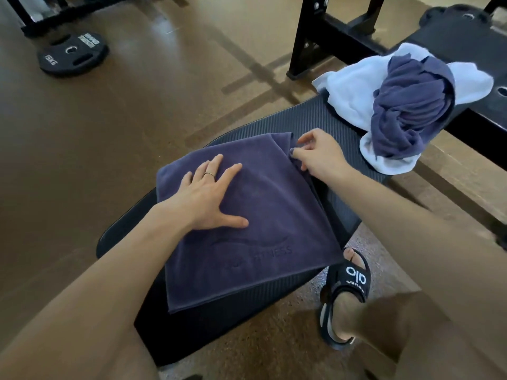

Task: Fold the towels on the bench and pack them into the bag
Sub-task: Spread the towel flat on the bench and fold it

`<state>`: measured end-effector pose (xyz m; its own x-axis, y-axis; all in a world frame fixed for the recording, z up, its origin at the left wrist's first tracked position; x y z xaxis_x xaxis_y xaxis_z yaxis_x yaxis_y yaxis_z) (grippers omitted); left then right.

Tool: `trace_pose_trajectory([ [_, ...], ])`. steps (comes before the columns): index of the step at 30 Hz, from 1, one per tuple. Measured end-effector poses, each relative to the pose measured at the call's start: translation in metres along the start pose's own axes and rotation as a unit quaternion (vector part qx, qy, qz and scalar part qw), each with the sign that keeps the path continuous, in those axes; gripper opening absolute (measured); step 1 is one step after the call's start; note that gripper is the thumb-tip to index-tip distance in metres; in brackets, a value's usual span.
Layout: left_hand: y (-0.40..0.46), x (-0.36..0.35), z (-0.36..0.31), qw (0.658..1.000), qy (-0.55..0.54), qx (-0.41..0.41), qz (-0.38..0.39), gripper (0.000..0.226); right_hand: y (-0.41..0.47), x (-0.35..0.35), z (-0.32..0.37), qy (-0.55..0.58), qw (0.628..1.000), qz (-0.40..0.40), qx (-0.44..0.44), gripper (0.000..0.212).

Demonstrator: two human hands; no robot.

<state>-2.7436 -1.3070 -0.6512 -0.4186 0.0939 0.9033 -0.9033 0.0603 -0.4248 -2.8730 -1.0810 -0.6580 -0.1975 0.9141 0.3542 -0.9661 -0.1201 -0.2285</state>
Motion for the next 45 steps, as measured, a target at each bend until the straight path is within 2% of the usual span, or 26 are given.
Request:
trace_pose_trajectory([
  [6,0.004,-0.008,0.002,0.999,0.013,0.001,0.05,0.127,0.011,-0.007,0.006,0.026,1.0,-0.001,-0.004,0.039],
  [9,0.005,-0.007,0.001,0.998,0.01,0.003,0.056,0.129,0.013,-0.009,0.011,0.016,1.0,-0.019,-0.004,0.032],
  [13,0.006,-0.008,0.0,0.998,0.004,0.005,0.06,0.131,0.023,0.006,0.013,0.055,0.996,-0.064,-0.021,0.027],
  [16,0.007,-0.008,-0.001,0.998,0.007,0.009,0.067,0.132,0.028,0.004,0.013,0.088,0.994,-0.052,-0.026,0.028],
  [24,0.008,-0.006,-0.001,0.997,0.006,0.009,0.071,0.13,0.027,0.003,0.016,0.01,1.0,-0.029,-0.005,0.031],
  [26,0.008,-0.002,0.0,0.999,0.003,0.013,0.052,0.123,0.021,0.006,0.019,-0.058,0.997,-0.048,0.031,0.033],
  [29,0.011,0.011,0.005,0.999,-0.005,0.034,-0.024,0.102,0.001,-0.008,0.039,-0.208,0.961,-0.07,0.167,0.043],
  [31,0.012,0.015,0.009,0.996,0.0,0.049,-0.068,0.092,-0.024,-0.04,0.054,-0.284,0.917,-0.022,0.278,0.053],
  [33,0.013,0.007,0.012,0.994,0.002,0.056,-0.094,0.09,-0.044,-0.072,0.05,-0.351,0.875,0.054,0.33,0.061],
  [36,0.013,-0.019,0.012,0.994,-0.009,0.053,-0.098,0.089,-0.046,-0.083,0.017,-0.424,0.855,0.118,0.274,0.067],
  [39,0.009,-0.028,0.016,0.991,-0.019,0.06,-0.117,0.085,-0.038,-0.075,-0.009,-0.459,0.849,0.124,0.23,0.069],
  [43,-0.017,-0.022,0.015,0.985,-0.02,0.045,-0.167,0.083,-0.051,-0.074,0.015,-0.446,0.845,0.083,0.285,0.069],
  [45,-0.032,-0.034,0.009,0.987,-0.016,0.028,-0.159,0.083,-0.07,-0.075,0.025,-0.414,0.85,0.075,0.318,0.066],
])
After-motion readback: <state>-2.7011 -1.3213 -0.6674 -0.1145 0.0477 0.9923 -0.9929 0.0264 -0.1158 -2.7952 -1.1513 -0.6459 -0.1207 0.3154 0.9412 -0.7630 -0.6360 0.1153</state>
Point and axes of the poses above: each hand's wrist, its own y-axis towards the middle knuckle, its own x-axis out of the back of the hand, z = x × y, the point moved 6 cm from there along y, towards the middle knuckle, and after that the axes turned 11 degrees about y, right-handed, at the moved point
